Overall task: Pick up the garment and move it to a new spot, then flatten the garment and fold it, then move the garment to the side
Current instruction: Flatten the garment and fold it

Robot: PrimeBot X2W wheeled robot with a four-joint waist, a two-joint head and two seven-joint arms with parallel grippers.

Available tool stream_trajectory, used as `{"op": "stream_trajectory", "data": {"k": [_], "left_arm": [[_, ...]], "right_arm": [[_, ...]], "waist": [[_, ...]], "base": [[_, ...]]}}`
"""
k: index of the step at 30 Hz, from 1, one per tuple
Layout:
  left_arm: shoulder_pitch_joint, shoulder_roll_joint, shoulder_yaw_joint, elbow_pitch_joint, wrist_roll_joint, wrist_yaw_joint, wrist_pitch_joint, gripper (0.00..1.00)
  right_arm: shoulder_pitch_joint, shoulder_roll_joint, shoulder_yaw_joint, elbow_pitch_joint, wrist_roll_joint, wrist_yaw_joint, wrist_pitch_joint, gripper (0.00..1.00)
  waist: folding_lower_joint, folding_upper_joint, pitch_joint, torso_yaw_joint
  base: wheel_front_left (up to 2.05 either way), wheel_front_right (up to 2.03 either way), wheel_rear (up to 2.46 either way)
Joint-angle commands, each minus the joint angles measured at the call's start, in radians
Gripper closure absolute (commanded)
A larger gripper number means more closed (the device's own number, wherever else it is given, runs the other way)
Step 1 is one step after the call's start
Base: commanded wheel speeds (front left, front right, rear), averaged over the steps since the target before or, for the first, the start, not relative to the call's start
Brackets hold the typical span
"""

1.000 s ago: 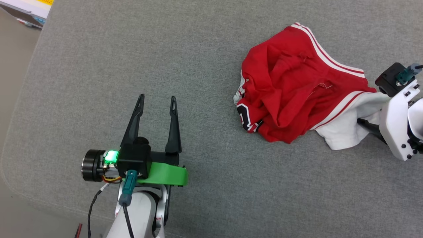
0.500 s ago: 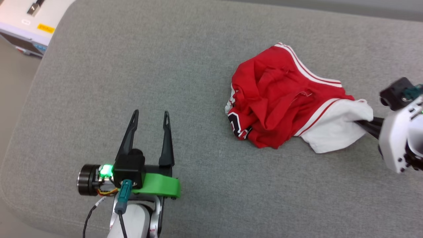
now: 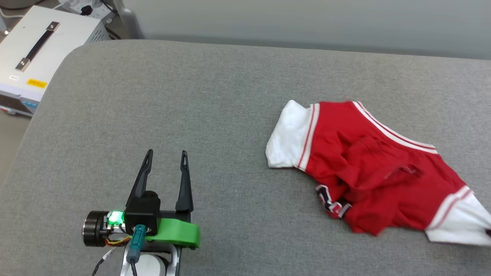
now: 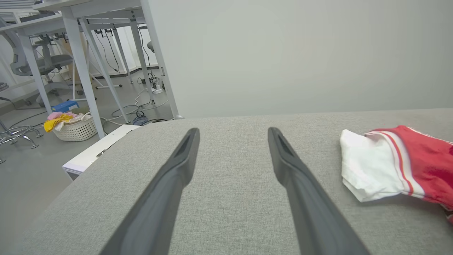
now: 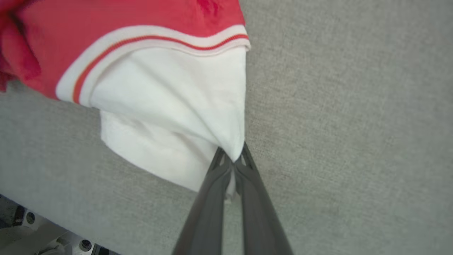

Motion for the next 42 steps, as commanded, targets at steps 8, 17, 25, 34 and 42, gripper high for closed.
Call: {"op": "stream_trajectory", "data": {"k": [8, 17, 25, 34, 42], "left_arm": [[0.019, 0.006, 0.013, 0.008, 0.009, -0.007, -0.006, 0.0], [0.043, 0.022, 0.033, 0.006, 0.009, -0.013, -0.006, 0.0], [-0.002, 0.055, 0.041, -0.015, 0.015, -0.041, -0.006, 0.0], [-0.224, 0.12, 0.021, 0.002, 0.001, -0.164, -0.006, 0.0], [-0.531, 0.185, -0.082, 0.197, -0.033, -0.263, 0.055, 0.0]], "right_arm": [[0.135, 0.081, -0.056, 0.147, 0.005, -0.001, -0.018, 1.0], [0.098, 0.119, -0.255, 0.107, -0.155, -0.001, -0.27, 0.0], [0.123, 0.237, -0.548, -0.035, -0.385, -0.001, -0.413, 0.0], [0.246, 0.644, -0.849, -0.304, -0.757, -0.001, -0.473, 0.0], [0.288, 0.795, -0.836, -0.428, -0.893, -0.001, -0.47, 0.0]], "waist": [[0.0, -0.0001, -0.023, -0.013], [0.0, -0.0001, -0.072, -0.053], [0.0, -0.0001, -0.091, -0.08], [0.0, -0.0001, -0.057, -0.102], [0.0, -0.0001, 0.032, -0.152]], "base": [[0.0, 0.0, 0.0], [0.0, 0.0, 0.0], [0.0, 0.0, 0.0], [0.0, 0.0, 0.0], [0.0, 0.0, 0.0]]}}
